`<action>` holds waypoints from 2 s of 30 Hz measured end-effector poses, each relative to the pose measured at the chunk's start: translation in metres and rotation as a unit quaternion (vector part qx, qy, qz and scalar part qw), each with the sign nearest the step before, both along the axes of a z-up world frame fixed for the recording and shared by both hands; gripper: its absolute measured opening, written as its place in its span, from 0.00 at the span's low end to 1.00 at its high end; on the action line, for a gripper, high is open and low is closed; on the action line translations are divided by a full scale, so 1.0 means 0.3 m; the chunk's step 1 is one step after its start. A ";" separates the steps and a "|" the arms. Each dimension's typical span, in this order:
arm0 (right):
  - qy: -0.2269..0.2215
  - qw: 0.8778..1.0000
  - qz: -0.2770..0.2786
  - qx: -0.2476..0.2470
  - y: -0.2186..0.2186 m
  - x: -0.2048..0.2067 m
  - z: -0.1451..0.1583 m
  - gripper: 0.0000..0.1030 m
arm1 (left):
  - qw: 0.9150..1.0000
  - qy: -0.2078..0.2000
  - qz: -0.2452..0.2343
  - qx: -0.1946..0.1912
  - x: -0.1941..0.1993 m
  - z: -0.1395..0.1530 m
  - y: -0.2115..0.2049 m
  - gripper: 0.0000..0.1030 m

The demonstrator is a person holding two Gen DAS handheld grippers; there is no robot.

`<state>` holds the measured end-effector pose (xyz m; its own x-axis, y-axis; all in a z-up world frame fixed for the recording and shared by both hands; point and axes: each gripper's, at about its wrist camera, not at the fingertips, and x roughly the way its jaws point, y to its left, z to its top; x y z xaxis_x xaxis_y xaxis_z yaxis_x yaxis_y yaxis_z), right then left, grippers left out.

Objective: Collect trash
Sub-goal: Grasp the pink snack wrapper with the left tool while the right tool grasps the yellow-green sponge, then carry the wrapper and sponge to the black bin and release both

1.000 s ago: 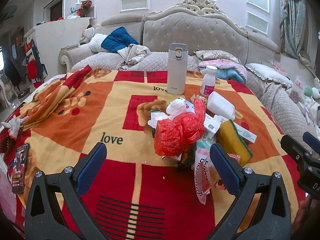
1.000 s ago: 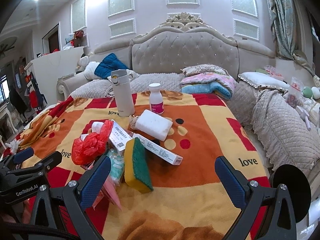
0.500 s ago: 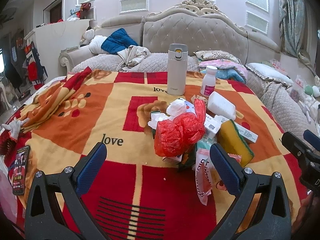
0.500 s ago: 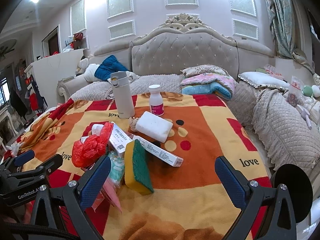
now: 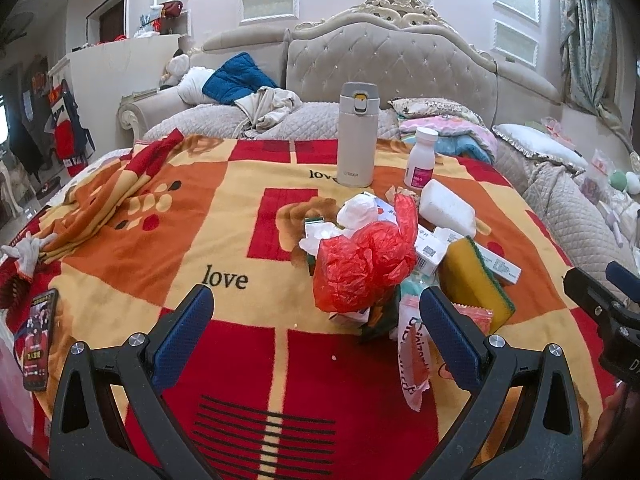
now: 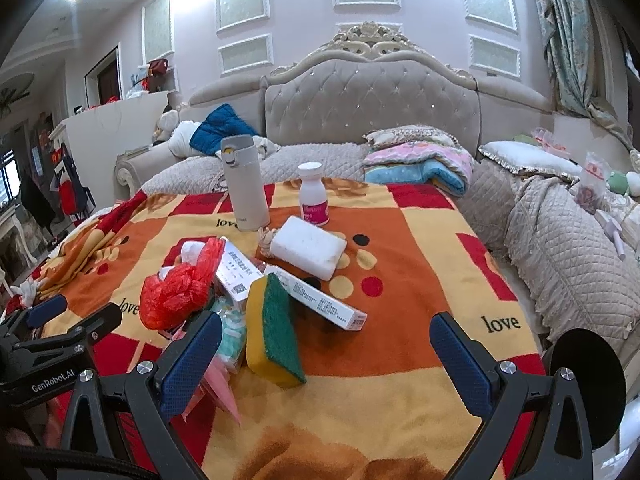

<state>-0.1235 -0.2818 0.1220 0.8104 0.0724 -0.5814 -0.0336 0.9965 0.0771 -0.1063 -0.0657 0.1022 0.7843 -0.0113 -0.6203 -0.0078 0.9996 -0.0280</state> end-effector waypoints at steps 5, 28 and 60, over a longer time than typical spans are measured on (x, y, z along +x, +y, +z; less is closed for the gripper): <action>0.020 1.000 0.012 -0.007 -0.005 0.018 -0.031 1.00 | 0.999 0.022 -0.027 -0.010 0.000 -0.023 0.011 0.99; 0.159 0.973 0.138 0.098 0.056 0.311 -0.227 0.32 | 0.985 0.108 -0.126 -0.051 0.061 -0.164 -0.081 0.99; 0.150 0.970 0.101 0.162 -0.080 0.261 -0.182 0.62 | 0.978 0.117 -0.160 -0.070 0.022 -0.105 -0.156 0.06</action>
